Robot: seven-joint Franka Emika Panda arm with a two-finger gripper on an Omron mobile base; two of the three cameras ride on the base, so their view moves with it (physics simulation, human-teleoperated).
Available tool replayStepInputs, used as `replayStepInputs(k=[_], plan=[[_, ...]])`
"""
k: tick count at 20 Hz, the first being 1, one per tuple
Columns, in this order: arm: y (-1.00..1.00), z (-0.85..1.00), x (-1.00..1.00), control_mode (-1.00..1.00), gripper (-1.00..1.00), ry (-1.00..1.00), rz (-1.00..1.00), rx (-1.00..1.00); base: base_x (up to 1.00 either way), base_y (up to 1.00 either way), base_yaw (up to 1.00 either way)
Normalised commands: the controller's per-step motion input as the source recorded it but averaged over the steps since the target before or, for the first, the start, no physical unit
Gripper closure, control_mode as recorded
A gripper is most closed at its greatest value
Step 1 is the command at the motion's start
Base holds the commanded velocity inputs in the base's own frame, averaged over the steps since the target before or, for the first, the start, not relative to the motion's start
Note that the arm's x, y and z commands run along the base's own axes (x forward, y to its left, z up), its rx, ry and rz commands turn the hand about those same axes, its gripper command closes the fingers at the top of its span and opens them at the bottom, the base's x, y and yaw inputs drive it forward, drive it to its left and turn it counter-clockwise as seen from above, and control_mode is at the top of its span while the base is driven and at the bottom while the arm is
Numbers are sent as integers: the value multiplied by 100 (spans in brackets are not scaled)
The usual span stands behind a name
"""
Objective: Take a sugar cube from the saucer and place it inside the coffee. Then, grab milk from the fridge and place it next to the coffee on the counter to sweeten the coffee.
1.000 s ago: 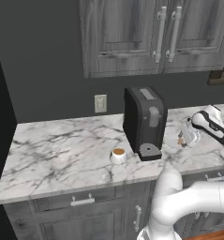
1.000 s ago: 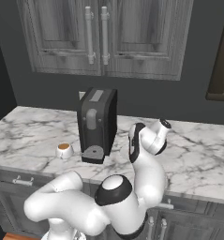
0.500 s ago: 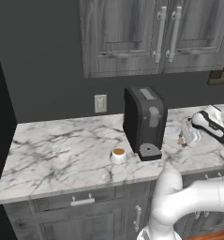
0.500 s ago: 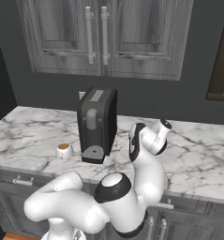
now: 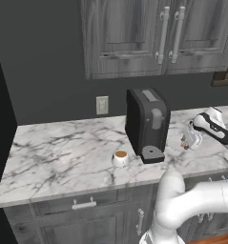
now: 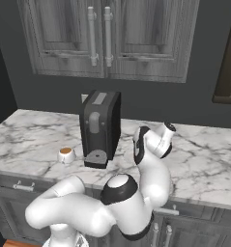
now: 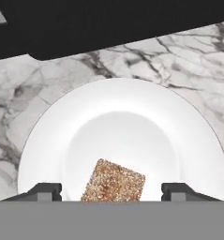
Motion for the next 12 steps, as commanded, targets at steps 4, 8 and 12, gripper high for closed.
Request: replayStepInputs(k=[4,8,12], plan=[[4,-15,22,-100,100,11,0,-6,0,0,0],[6,2,5,-100,100,0,0,-1,0,0,0],[1,33,-19,-100,100,0,0,0,0,0,0]])
